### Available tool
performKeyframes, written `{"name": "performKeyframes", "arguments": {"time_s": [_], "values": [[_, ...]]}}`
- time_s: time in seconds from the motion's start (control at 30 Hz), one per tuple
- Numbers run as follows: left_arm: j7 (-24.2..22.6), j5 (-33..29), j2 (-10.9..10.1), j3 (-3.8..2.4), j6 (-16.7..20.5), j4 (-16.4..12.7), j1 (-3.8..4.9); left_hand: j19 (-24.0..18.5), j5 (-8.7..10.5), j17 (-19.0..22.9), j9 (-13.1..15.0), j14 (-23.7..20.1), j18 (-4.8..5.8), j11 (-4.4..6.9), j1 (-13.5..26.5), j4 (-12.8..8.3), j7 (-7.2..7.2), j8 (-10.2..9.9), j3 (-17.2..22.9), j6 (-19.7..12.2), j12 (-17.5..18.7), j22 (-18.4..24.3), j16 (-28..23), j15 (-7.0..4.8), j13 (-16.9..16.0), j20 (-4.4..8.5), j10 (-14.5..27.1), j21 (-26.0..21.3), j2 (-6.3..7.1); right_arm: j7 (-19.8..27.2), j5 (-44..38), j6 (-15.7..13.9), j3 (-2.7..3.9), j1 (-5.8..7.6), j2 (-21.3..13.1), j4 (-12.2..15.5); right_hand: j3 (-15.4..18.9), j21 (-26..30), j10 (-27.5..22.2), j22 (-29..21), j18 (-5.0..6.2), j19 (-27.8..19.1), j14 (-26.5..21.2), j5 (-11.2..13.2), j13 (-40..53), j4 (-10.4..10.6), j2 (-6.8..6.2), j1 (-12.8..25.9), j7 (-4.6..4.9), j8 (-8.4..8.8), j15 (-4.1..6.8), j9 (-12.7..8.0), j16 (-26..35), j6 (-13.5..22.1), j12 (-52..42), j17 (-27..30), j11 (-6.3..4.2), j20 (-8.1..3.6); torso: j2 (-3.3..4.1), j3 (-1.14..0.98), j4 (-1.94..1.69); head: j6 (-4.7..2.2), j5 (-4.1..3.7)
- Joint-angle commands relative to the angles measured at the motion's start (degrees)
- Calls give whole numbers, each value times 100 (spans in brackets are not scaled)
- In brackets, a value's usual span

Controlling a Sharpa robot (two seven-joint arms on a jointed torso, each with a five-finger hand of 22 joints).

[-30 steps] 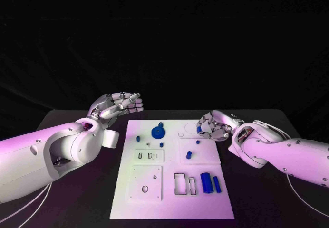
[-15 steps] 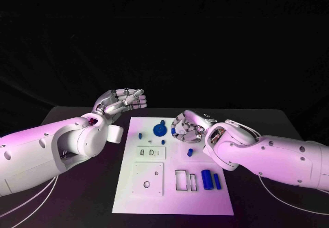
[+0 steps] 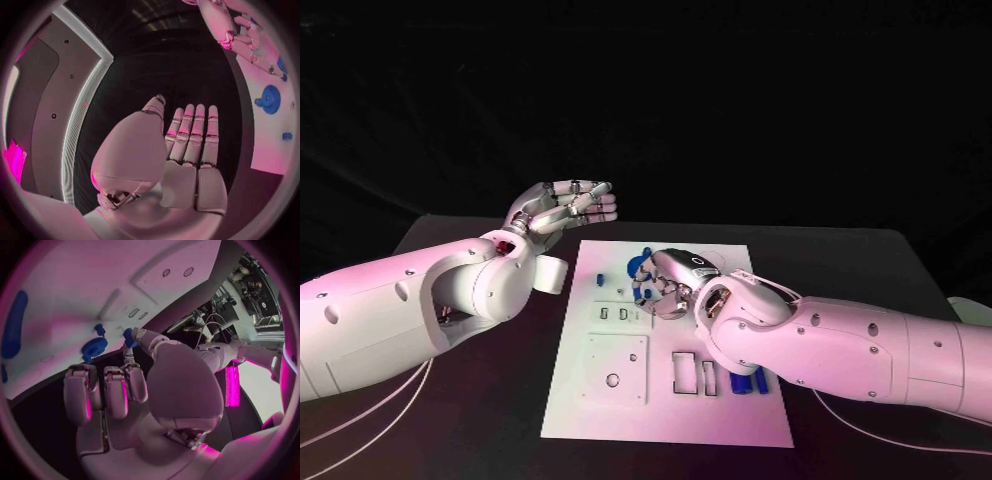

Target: Assemble the parts on the task board

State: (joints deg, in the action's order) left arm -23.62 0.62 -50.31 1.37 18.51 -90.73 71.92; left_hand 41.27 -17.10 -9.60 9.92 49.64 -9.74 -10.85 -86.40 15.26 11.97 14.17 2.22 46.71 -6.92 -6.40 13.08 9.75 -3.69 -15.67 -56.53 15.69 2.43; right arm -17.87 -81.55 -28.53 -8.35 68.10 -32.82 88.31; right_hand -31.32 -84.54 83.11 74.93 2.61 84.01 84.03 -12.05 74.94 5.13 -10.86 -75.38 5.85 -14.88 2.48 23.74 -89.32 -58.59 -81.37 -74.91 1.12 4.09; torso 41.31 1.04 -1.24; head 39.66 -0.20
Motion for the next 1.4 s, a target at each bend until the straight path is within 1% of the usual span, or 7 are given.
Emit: {"name": "performKeyframes", "arguments": {"time_s": [0.03, 0.2, 0.5, 0.67, 0.9, 1.1, 1.4], "values": [[-26, 3, 16, -3, -93, -14, 3, 15, 33, -3, -9, -50, -51, -34, -20, 13, 108, -37, 2, -38, 35, 8, -27, 2, -6, -19, -4, -37, 9, -73, -300, 96, -10, -65, 83, -56, -28, -21, -5, 1038, -87, 184, 556, -19, 468, 2, 11, 59, -73, -71, 37, 149, -14, -110, -6, -1325, -39, -52, 6, -6, -11, 34, 27], [-46, 3, 28, -3, -69, 6, 3, 15, 48, -3, -10, -52, -50, -36, -10, 19, 110, -38, -5, -38, 41, 12, -32, 3, -6, -20, -7, -41, 11, -59, -416, 81, -17, -151, 182, -83, -21, -17, -6, 1037, -86, 183, 556, -12, 461, 10, -14, 124, -77, -68, 41, 155, -14, -103, 0, -1327, -43, -58, 11, -6, 10, 56, 65], [-51, 4, 37, 0, -71, 20, 2, 15, 52, -4, -11, -52, -51, -36, -8, 20, 110, -38, -6, -38, 43, 13, -32, 3, -6, -20, -7, -42, 11, -53, -484, 172, -21, -231, 271, -155, -13, -19, -12, 1041, -87, 185, 556, 20, 451, 12, -44, 178, -79, -61, 45, 159, -14, -93, 10, -1326, -45, -62, 4, -14, 1, 100, 63], [-46, 4, 32, 1, -78, 20, 2, 15, 52, -4, -11, -52, -51, -36, -8, 20, 110, -38, -6, -38, 43, 13, -32, 3, -6, -20, -7, -42, 11, -52, -494, 219, -21, -268, 291, -189, -6, -12, -21, 1036, -85, 181, 554, 27, 440, 11, -70, 208, -77, -55, 45, 160, -11, -85, 21, -1316, -45, -63, 3, -11, 1, 113, 83], [-38, 4, 25, 2, -99, 21, 2, 16, 64, -5, -12, -53, -51, -37, -5, 23, 110, -40, -9, -40, 50, 17, -36, 4, -6, -21, -7, -45, 9, -103, -552, 258, -22, -290, 296, -211, 7, -6, -31, 1033, -84, 178, 552, 36, 428, 9, -116, 258, -72, -42, 44, 161, -9, -68, 33, -1309, -42, -64, 0, -11, -4, 138, 108], [-36, 4, 18, 3, -103, 19, 2, 16, 64, -5, -12, -53, -51, -37, -5, 23, 110, -40, -9, -40, 50, 17, -36, 4, -6, -21, -7, -45, 9, -151, -601, 288, -22, -298, 291, -235, 13, -7, -33, 1035, -84, 179, 551, 50, 426, 9, -134, 278, -71, -37, 43, 161, -7, -64, 35, -1304, -40, -64, 2, -10, 4, 136, 124], [-23, 4, 12, 4, -114, 20, 2, 17, 72, -5, -13, -56, -50, -38, -3, 24, 111, -41, -13, -40, 57, 20, -41, 5, -5, -22, -7, -48, 9, -227, -718, 238, -23, -305, 278, -233, 24, 1, -42, 1030, -82, 175, 550, 70, 414, 4, -165, 303, -70, -33, 42, 163, -5, -61, 47, -1300, -39, -63, 3, -13, -6, 137, 129]]}}
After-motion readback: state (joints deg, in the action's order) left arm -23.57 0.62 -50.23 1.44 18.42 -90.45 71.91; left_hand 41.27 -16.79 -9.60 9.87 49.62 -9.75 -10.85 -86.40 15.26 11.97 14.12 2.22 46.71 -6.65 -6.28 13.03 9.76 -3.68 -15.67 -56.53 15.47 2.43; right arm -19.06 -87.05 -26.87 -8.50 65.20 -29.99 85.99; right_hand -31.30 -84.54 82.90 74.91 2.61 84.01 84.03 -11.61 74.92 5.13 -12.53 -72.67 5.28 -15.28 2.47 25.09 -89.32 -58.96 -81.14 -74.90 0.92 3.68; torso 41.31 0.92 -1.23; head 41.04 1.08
